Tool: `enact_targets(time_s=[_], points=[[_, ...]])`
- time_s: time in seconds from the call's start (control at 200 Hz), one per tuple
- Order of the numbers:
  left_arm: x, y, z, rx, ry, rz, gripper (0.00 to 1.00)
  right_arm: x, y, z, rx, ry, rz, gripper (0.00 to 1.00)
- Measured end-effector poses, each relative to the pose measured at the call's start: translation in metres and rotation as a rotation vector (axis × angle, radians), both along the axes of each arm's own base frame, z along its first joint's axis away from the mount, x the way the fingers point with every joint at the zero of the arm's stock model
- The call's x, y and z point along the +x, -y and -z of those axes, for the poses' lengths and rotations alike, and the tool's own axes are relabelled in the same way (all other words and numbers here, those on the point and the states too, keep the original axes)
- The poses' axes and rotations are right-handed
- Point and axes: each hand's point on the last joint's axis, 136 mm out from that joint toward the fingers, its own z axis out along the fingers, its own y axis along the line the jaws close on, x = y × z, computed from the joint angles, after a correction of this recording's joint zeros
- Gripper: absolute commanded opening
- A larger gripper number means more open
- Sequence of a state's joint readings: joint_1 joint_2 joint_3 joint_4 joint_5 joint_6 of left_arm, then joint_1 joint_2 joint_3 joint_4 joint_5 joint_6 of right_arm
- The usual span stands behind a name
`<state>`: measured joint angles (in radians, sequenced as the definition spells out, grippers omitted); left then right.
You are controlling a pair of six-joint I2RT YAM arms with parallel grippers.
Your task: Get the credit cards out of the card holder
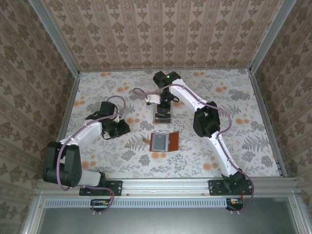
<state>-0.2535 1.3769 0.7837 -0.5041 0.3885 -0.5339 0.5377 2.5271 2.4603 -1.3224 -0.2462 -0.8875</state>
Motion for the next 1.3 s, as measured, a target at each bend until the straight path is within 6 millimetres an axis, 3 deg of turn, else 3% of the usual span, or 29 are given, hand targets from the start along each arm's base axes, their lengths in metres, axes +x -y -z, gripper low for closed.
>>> enact_targets(time_s=[0.21, 0.31, 0.52, 0.66, 0.79, 0.955, 1.15, 1.3], points=[[0.002, 0.003, -0.005, 0.002, 0.008, 0.009, 0.18, 0.01, 0.0, -0.001, -0.006, 0.048, 0.011, 0.19], [0.0, 0.013, -0.009, 0.002, 0.019, 0.045, 0.17, 0.012, -0.001, -0.007, 0.003, 0.057, 0.039, 0.19], [-0.008, 0.055, -0.024, -0.016, 0.051, 0.166, 0.16, 0.011, 0.0, -0.051, 0.088, 0.123, 0.217, 0.2], [-0.014, 0.089, -0.027, -0.021, 0.049, 0.257, 0.14, -0.004, 0.008, -0.08, 0.184, 0.157, 0.404, 0.19], [-0.018, 0.116, -0.023, -0.015, 0.038, 0.325, 0.14, -0.017, 0.016, -0.092, 0.274, 0.144, 0.599, 0.15], [-0.02, 0.131, -0.007, 0.014, 0.0, 0.36, 0.11, -0.054, 0.027, -0.072, 0.346, 0.016, 0.855, 0.15], [-0.025, 0.122, 0.019, 0.07, -0.06, 0.347, 0.1, -0.115, 0.029, -0.025, 0.311, -0.192, 1.046, 0.13], [-0.044, 0.108, 0.043, 0.093, -0.123, 0.33, 0.1, -0.152, 0.032, 0.006, 0.253, -0.322, 1.135, 0.13]])
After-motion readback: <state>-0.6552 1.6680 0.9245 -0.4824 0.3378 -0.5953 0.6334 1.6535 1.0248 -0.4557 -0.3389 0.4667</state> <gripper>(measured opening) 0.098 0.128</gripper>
